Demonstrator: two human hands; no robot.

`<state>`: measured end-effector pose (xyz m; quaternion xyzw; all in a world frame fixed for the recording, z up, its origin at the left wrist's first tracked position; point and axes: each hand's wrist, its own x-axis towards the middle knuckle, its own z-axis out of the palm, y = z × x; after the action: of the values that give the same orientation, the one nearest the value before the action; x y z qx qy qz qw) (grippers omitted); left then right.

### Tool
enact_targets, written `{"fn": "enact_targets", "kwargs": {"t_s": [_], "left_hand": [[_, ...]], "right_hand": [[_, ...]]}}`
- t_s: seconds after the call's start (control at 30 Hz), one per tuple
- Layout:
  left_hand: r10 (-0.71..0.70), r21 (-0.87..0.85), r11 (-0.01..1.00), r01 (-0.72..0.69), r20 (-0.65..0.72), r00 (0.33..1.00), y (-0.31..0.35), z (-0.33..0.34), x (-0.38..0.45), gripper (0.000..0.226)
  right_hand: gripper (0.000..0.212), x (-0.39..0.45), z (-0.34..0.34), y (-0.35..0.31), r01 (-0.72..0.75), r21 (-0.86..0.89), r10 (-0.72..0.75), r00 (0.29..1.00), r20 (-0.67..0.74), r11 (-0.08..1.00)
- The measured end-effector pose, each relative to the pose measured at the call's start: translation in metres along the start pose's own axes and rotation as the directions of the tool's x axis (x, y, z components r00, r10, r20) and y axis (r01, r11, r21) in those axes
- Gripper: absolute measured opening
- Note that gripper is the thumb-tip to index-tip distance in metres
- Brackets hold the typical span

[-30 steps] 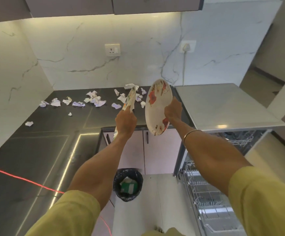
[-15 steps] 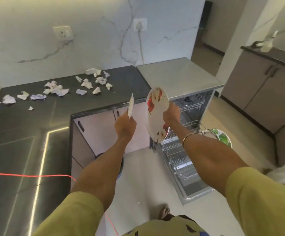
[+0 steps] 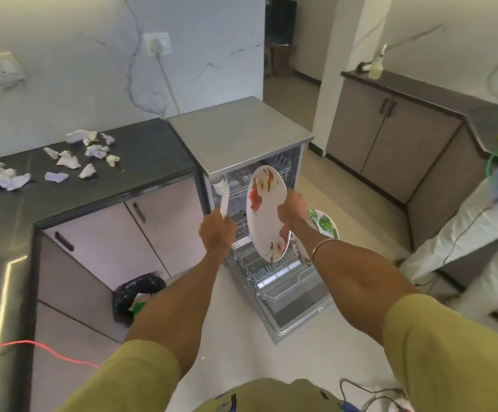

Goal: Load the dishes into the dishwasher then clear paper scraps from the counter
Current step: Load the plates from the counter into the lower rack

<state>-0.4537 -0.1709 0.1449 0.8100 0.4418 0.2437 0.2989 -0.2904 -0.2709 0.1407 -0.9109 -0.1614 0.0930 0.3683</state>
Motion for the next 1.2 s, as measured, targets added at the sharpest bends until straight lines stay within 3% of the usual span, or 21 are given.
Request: {"fn": "enact_targets", "kwargs": {"t_s": [0.27, 0.47, 0.87, 1.2], "left_hand": [[-0.065, -0.056, 0.996, 0.066, 0.014, 0.998, 0.069, 0.075, -0.025, 0.033], [-0.196, -0.069, 0.977, 0.199, 0.046, 0.979, 0.097, 0.115, -0.029, 0.036], [-0.296, -0.083, 0.948, 0.307, 0.116, 0.948, 0.107, 0.194, 0.039, 0.039], [-0.418, -0.043, 0.901, 0.432, 0.183, 0.89, 0.124, 0.247, 0.097, 0.039]], "right_hand": [[0.037, 0.036, -0.065, 0.077, -0.006, -0.066, 0.006, 1.0, 0.003, 0.998], [0.04, 0.056, -0.087, 0.116, -0.031, -0.046, 0.032, 0.999, 0.025, 0.998], [0.044, 0.142, -0.067, 0.143, -0.128, -0.027, 0.13, 0.985, 0.117, 0.991], [0.033, 0.213, -0.047, 0.157, -0.119, -0.197, 0.157, 0.969, 0.191, 0.973]]}}
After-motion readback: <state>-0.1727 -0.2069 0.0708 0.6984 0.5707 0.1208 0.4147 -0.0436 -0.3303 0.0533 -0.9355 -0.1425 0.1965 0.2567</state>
